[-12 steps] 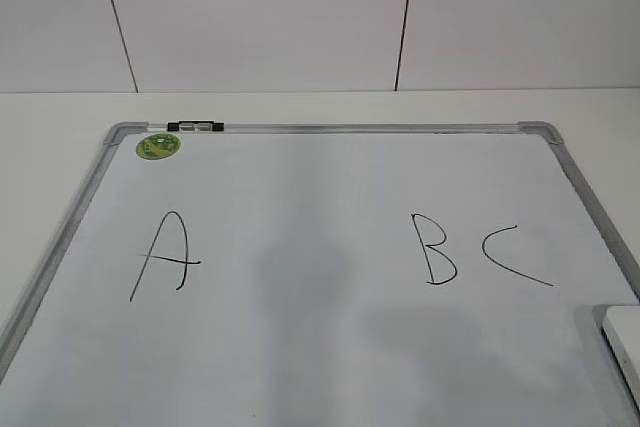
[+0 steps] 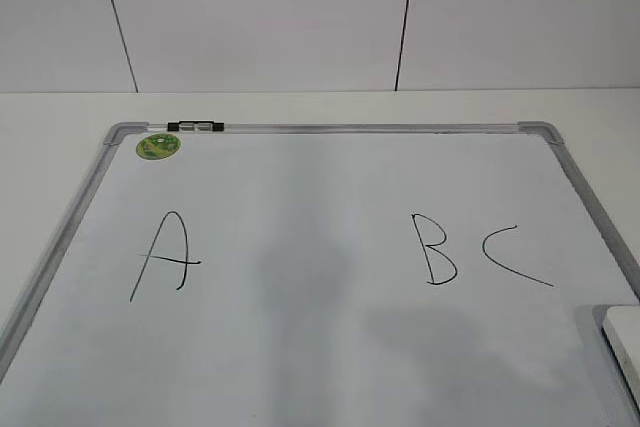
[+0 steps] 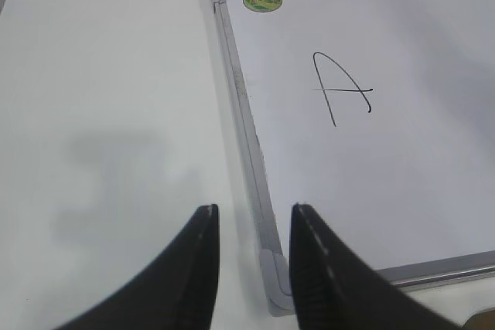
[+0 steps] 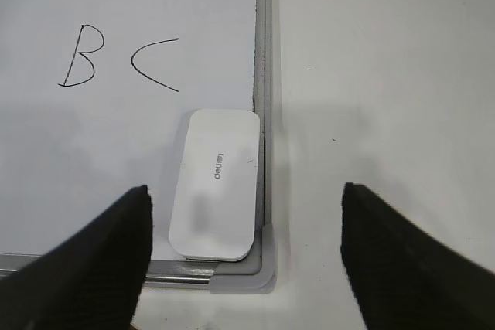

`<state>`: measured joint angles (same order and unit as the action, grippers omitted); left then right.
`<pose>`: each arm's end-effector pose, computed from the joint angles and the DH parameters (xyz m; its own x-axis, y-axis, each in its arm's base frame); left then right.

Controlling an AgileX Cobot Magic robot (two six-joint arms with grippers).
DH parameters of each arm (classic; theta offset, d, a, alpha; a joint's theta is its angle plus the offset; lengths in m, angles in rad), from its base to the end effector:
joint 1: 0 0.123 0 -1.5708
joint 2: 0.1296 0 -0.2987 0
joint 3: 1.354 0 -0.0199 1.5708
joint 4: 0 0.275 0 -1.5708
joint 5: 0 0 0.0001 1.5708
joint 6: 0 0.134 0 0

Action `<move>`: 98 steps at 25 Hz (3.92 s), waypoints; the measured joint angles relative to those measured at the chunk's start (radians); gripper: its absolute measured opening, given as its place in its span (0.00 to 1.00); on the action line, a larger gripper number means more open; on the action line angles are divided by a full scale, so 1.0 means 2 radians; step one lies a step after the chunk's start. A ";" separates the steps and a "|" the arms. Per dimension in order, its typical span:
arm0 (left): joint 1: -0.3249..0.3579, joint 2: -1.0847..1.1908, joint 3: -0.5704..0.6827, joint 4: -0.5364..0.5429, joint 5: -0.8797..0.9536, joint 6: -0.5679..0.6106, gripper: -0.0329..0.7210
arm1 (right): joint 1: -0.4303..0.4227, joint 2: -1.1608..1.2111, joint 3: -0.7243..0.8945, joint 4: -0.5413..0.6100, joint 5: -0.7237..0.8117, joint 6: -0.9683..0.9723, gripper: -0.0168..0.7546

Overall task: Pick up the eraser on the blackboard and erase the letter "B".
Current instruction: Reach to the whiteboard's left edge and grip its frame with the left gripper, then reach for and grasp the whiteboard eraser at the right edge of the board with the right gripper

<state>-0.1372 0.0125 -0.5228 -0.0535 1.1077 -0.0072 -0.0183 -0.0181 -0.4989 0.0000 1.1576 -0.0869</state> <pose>0.0360 -0.0114 0.2711 -0.4886 0.0361 -0.8718 0.1629 0.9854 -0.0505 0.0321 -0.0006 0.2583 -0.5251 -0.0772 -0.8475 -0.0274 0.9969 -0.0738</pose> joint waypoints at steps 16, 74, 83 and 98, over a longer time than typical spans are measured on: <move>0.000 0.000 0.000 0.006 0.000 0.000 0.36 | 0.000 0.004 -0.002 0.007 0.011 0.029 0.78; 0.000 0.930 -0.416 0.015 -0.062 -0.009 0.36 | 0.000 0.391 -0.080 0.062 0.046 0.088 0.78; 0.006 0.984 -0.425 0.023 -0.064 -0.009 0.36 | 0.000 0.391 -0.080 0.062 0.046 0.088 0.78; 0.006 1.013 -0.434 0.020 -0.059 -0.009 0.22 | 0.000 0.391 -0.080 0.062 0.046 0.088 0.78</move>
<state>-0.1252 2.0389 -1.3909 -0.0144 0.9890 -0.0256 -0.0183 0.7647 -0.6580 0.1237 1.2505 0.0892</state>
